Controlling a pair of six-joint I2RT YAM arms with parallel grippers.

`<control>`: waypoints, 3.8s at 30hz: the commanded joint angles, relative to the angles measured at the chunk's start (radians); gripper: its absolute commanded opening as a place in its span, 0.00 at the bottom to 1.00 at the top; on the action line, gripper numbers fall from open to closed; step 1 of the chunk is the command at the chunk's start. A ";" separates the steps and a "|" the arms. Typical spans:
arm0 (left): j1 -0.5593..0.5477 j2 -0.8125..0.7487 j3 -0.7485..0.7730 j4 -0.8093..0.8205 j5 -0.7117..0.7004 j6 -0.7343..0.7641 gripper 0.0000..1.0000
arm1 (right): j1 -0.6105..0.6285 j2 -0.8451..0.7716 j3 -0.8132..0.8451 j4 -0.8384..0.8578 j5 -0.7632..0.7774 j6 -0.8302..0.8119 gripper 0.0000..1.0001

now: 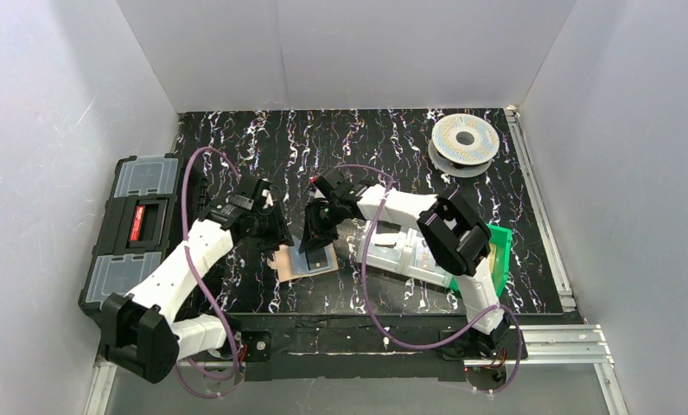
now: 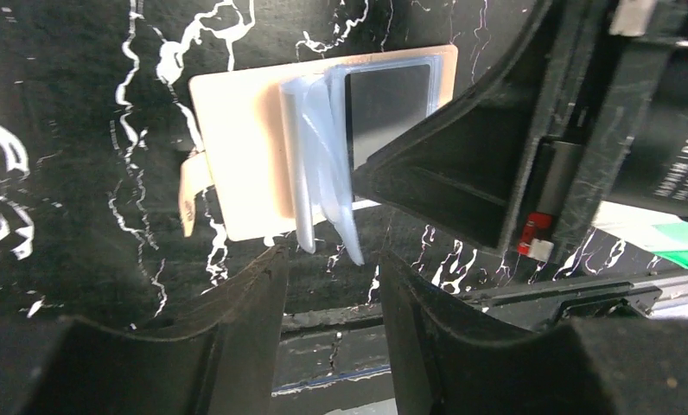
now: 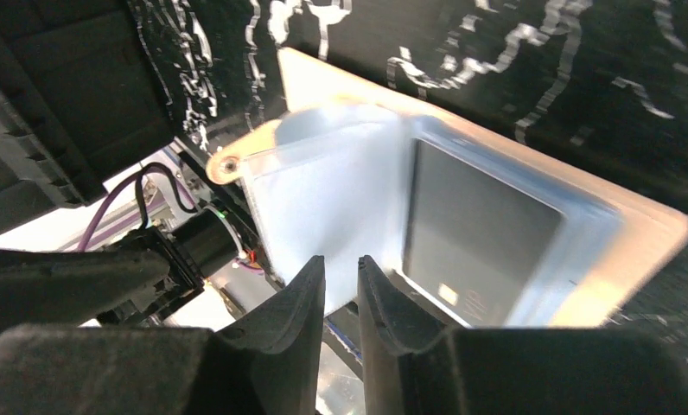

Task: Take the credit cards out of the card holder
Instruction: Remove the credit card from the card holder.

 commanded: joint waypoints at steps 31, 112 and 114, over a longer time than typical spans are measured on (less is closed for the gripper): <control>0.031 0.056 0.067 -0.062 0.093 -0.093 0.39 | 0.046 -0.004 0.096 0.027 0.038 0.004 0.36; 0.140 0.127 -0.442 0.647 0.367 -0.209 0.23 | 0.056 0.107 0.070 -0.301 0.366 -0.143 0.12; 0.146 0.118 -0.456 0.654 0.363 -0.213 0.23 | 0.056 0.111 0.072 -0.302 0.365 -0.143 0.12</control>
